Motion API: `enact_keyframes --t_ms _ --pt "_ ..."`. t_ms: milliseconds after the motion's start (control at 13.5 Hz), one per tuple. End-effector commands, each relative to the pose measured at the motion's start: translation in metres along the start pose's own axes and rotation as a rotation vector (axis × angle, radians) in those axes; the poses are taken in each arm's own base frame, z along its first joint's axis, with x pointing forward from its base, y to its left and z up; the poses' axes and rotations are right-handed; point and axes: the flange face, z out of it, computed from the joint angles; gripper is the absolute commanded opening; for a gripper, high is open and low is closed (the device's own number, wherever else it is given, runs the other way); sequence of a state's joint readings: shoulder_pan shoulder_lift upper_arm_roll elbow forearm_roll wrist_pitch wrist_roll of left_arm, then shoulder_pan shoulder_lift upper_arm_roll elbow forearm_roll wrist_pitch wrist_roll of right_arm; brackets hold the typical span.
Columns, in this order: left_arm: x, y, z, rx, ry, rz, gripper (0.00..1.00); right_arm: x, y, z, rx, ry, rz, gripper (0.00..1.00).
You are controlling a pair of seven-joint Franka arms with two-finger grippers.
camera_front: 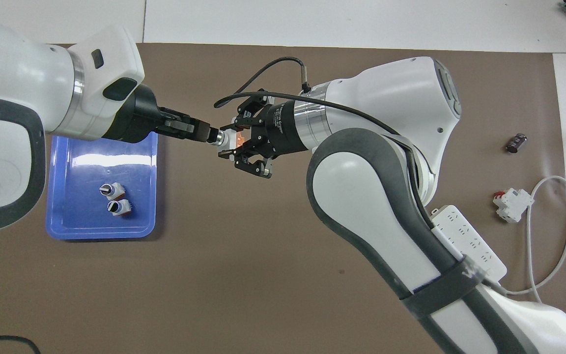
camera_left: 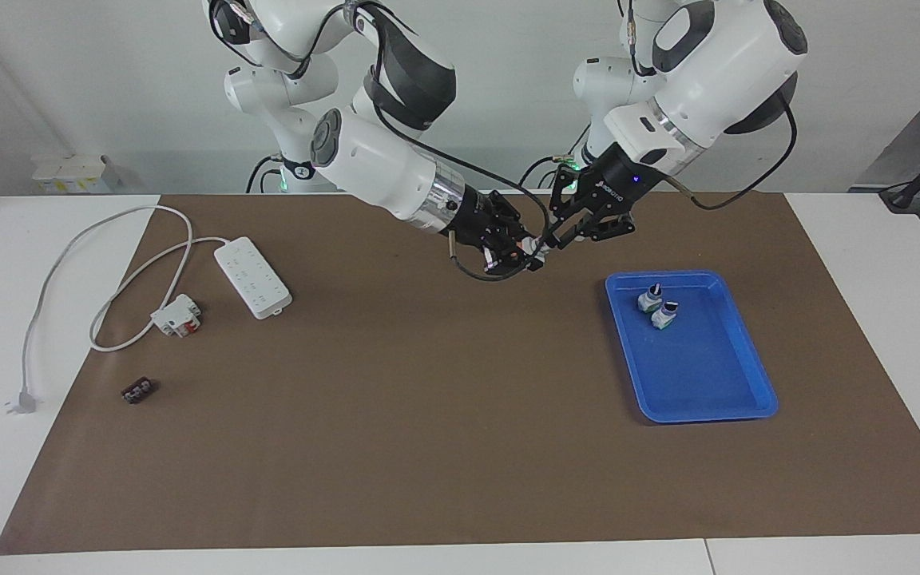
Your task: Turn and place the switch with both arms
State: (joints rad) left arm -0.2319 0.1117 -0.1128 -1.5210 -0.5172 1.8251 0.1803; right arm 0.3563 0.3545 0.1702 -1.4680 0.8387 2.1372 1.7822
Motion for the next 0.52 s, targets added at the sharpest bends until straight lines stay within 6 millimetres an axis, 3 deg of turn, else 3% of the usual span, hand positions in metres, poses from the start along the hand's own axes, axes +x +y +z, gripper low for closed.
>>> enact_keyframes --t_ms 0,445 --pt "-0.0106 0.0006 0.0115 0.042 -0.022 0.174 0.0 -0.0073 0.0013 -0.0114 0.01 -0.003 -0.004 0.0" --pt "-0.0091 0.0011 0.0094 0.044 -0.021 0.482 0.0 -0.0086 0.0022 -0.0133 0.014 0.0 -0.01 0.0"
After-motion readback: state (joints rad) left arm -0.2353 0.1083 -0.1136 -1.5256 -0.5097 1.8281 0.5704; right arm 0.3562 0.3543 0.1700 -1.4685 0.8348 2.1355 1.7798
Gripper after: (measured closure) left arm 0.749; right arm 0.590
